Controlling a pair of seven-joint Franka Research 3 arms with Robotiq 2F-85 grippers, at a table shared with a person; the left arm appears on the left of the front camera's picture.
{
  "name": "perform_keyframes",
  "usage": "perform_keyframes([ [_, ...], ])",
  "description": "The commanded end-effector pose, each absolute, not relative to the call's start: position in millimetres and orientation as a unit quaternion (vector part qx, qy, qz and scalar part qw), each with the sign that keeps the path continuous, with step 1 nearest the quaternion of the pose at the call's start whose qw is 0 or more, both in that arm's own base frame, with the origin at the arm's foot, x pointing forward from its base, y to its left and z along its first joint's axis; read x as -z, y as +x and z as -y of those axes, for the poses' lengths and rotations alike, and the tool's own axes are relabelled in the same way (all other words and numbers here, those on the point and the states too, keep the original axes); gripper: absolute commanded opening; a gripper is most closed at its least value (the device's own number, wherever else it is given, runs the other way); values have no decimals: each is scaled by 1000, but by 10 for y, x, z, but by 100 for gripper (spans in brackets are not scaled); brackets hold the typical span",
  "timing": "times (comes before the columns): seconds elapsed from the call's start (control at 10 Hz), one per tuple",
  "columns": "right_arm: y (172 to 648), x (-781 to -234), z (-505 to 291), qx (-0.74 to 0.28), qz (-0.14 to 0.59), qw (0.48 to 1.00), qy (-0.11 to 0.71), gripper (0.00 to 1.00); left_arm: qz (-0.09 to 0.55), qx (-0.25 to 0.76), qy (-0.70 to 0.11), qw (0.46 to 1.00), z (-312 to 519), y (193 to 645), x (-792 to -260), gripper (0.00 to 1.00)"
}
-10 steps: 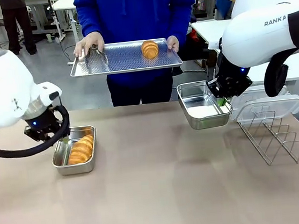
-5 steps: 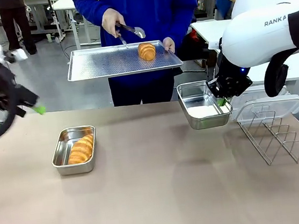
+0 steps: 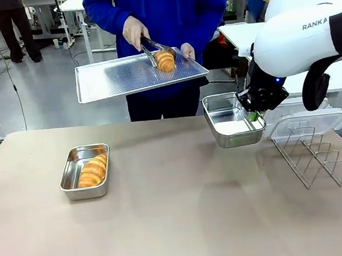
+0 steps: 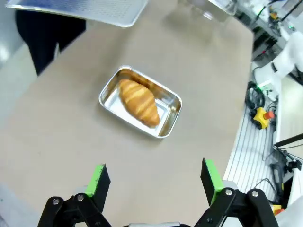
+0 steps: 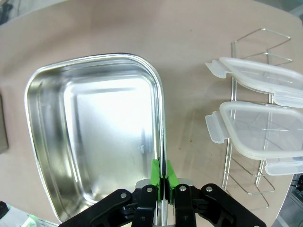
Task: Place the bread in airtight containers.
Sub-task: Once an object is inside an Airtight Container , place the container in the center of the table.
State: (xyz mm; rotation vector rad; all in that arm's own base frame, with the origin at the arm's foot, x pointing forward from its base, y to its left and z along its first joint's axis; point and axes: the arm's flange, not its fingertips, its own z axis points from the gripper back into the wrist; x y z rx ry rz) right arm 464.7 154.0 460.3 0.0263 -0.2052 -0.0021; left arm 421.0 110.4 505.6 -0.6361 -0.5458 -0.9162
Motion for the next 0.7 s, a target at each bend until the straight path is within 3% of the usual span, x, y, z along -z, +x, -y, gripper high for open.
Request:
perform_keyframes([
  [0.0, 4651, -4643, -1540, 8, 111, 994, 7, 0, 292, 438, -340, 779, -1203, 4264, -4925, 100],
  [0.6, 4651, -4643, -1540, 8, 111, 994, 7, 0, 298, 427, -336, 785, -1250, 4231, -4881, 100],
])
